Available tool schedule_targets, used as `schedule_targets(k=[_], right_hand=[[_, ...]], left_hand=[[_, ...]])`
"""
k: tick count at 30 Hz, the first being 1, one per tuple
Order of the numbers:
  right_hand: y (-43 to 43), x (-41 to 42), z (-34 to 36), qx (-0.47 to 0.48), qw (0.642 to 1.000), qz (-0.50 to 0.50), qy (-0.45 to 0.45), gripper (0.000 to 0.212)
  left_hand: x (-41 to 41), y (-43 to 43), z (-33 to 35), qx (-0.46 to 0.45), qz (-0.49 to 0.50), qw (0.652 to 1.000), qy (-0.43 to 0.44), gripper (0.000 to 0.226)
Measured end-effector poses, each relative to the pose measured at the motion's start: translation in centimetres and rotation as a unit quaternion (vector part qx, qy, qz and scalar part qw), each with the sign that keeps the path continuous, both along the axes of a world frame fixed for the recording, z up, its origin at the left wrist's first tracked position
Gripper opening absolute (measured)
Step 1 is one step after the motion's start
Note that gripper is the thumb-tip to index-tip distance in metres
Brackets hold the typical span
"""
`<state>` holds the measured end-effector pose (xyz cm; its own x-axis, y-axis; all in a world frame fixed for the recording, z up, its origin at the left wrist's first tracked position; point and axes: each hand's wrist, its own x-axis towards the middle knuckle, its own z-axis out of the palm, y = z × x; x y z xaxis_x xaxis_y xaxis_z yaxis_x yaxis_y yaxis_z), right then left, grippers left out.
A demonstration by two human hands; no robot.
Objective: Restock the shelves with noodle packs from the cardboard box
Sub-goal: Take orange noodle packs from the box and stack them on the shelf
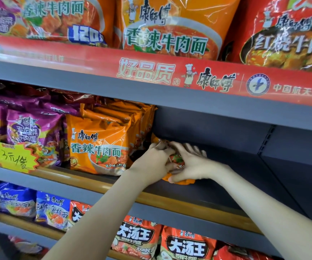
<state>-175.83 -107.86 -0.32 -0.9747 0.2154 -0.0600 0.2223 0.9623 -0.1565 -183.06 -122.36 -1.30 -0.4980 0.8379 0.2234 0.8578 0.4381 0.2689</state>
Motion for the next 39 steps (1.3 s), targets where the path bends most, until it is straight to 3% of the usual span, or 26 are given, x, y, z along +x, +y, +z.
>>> schedule_targets(k=[6, 10, 13, 20, 25, 30, 34, 39], right_hand=[[0.8, -0.7, -0.7, 0.087, 0.986, -0.021, 0.140, 0.119], [1.5, -3.4, -1.7, 0.195, 0.951, -0.022, 0.240, 0.104], [2.2, -5.2, -1.5, 0.256, 0.945, 0.015, 0.203, 0.093], [5.0, -4.6, -3.6, 0.239, 0.950, 0.104, 0.173, 0.059], [6.2, -5.3, -3.5, 0.230, 0.961, 0.028, 0.150, 0.071], [5.8, -6.2, -3.6, 0.250, 0.949, -0.036, 0.187, 0.071], [5.6, -7.8, -3.4, 0.273, 0.952, -0.022, 0.136, 0.065], [5.5, -8.7, -3.4, 0.224, 0.970, -0.002, 0.091, 0.064]], left_hand=[[-0.9, -0.1, 0.9, 0.032, -0.034, 0.997, 0.060, 0.050], [-2.4, 1.2, 0.8, -0.100, 0.048, 0.990, 0.083, 0.065], [-3.3, 2.9, 0.5, -0.217, 0.097, 0.965, 0.111, 0.069], [-4.8, 4.7, -0.5, -0.236, 0.106, 0.962, 0.092, 0.068], [-5.7, 5.7, -1.1, -0.198, 0.083, 0.974, 0.070, 0.071], [-6.9, 7.2, -0.8, -0.222, 0.119, 0.954, 0.160, 0.066], [-7.5, 7.3, -1.1, -0.235, 0.163, 0.944, 0.163, 0.066], [-7.0, 7.5, -1.4, -0.245, 0.185, 0.937, 0.168, 0.065]])
